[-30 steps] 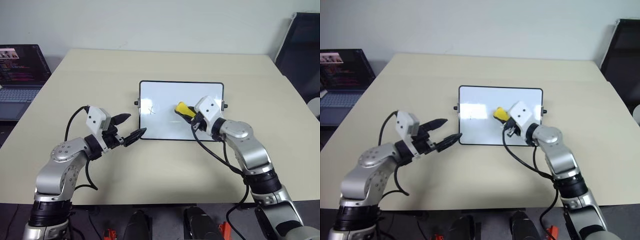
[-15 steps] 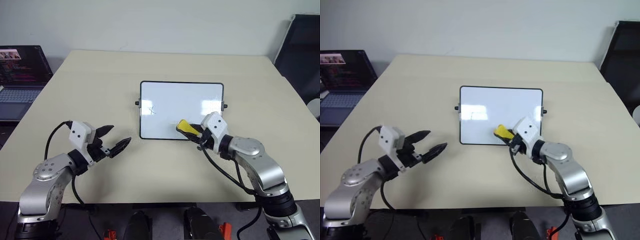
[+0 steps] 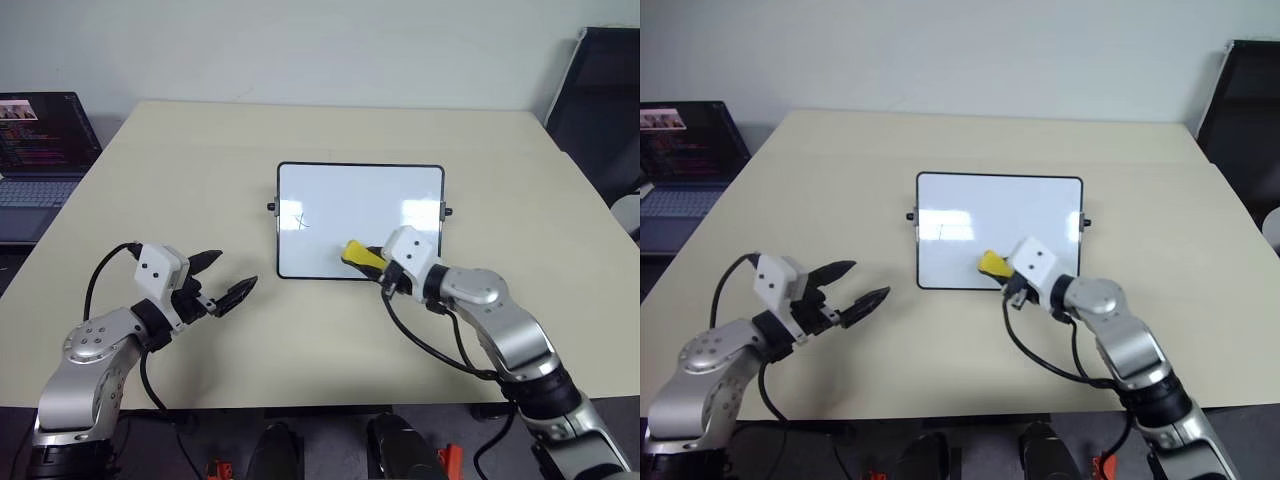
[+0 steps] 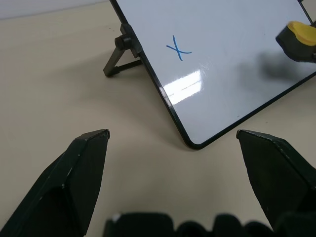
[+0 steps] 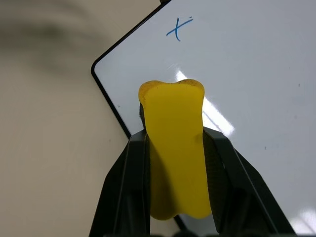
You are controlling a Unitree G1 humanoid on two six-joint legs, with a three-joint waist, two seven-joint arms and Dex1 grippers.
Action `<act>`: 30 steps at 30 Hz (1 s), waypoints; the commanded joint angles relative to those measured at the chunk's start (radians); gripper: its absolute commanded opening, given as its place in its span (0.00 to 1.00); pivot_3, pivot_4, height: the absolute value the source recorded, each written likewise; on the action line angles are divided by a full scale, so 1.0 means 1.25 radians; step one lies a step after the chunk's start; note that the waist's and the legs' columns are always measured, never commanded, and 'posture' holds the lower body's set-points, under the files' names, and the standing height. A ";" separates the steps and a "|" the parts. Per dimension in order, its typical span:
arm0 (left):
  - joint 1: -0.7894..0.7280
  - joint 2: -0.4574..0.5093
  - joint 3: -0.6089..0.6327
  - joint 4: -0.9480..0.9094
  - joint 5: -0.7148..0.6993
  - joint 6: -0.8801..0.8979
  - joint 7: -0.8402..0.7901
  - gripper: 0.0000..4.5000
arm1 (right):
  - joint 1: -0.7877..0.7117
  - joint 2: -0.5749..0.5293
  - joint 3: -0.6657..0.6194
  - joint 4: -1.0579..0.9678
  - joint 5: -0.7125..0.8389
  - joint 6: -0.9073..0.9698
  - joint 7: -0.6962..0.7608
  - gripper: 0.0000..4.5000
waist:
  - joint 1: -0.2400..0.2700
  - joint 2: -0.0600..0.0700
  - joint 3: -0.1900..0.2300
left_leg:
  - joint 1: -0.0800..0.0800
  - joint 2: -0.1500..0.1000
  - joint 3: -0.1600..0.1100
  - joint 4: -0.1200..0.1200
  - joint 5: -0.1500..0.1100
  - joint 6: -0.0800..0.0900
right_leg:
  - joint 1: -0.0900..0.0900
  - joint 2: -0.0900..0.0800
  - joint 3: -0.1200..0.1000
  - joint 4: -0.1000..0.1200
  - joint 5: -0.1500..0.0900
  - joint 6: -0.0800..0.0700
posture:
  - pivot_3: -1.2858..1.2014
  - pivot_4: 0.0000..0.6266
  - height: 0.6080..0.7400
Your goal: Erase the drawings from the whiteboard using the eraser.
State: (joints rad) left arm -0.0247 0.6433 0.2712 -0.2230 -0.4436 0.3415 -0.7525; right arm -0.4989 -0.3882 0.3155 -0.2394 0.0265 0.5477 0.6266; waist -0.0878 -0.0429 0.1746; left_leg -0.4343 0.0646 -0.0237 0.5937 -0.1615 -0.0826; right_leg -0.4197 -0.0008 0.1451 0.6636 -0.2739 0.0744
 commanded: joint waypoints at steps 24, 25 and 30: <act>-0.099 -0.001 -0.066 0.023 0.025 -0.016 -0.037 1.00 | -0.434 0.112 0.194 0.587 -0.325 -0.315 -0.020 0.24 | 0.001 0.000 0.000 | 0.001 0.000 -0.001 0.000 0.001 0.001 | 0.001 0.000 -0.001 0.002 0.002 0.001 | 0.52 0.24 1.00; -0.100 -0.002 -0.067 0.022 0.025 -0.016 -0.038 1.00 | -0.445 0.118 0.183 0.602 -0.331 -0.323 -0.045 0.24 | 0.001 0.000 0.000 | 0.001 0.000 -0.001 0.000 0.001 0.002 | 0.001 0.000 -0.001 0.002 0.002 0.000 | 0.52 0.24 1.00; -0.103 -0.001 -0.073 0.022 0.023 -0.014 -0.040 1.00 | -0.467 0.154 0.150 0.640 -0.312 -0.345 -0.077 0.24 | 0.001 0.000 0.000 | 0.001 0.000 -0.001 0.001 0.004 0.004 | 0.001 0.000 -0.001 0.002 0.004 0.000 | 0.52 0.24 1.00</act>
State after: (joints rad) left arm -0.1389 0.6405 0.1809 -0.1809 -0.4128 0.3354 -0.7982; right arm -1.0744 -0.2077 0.5260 0.5628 -0.3682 0.1235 0.5326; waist -0.0859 -0.0429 0.1746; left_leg -0.4335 0.0646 -0.0243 0.5946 -0.1562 -0.0771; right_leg -0.4188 -0.0005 0.1440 0.6661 -0.2683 0.0746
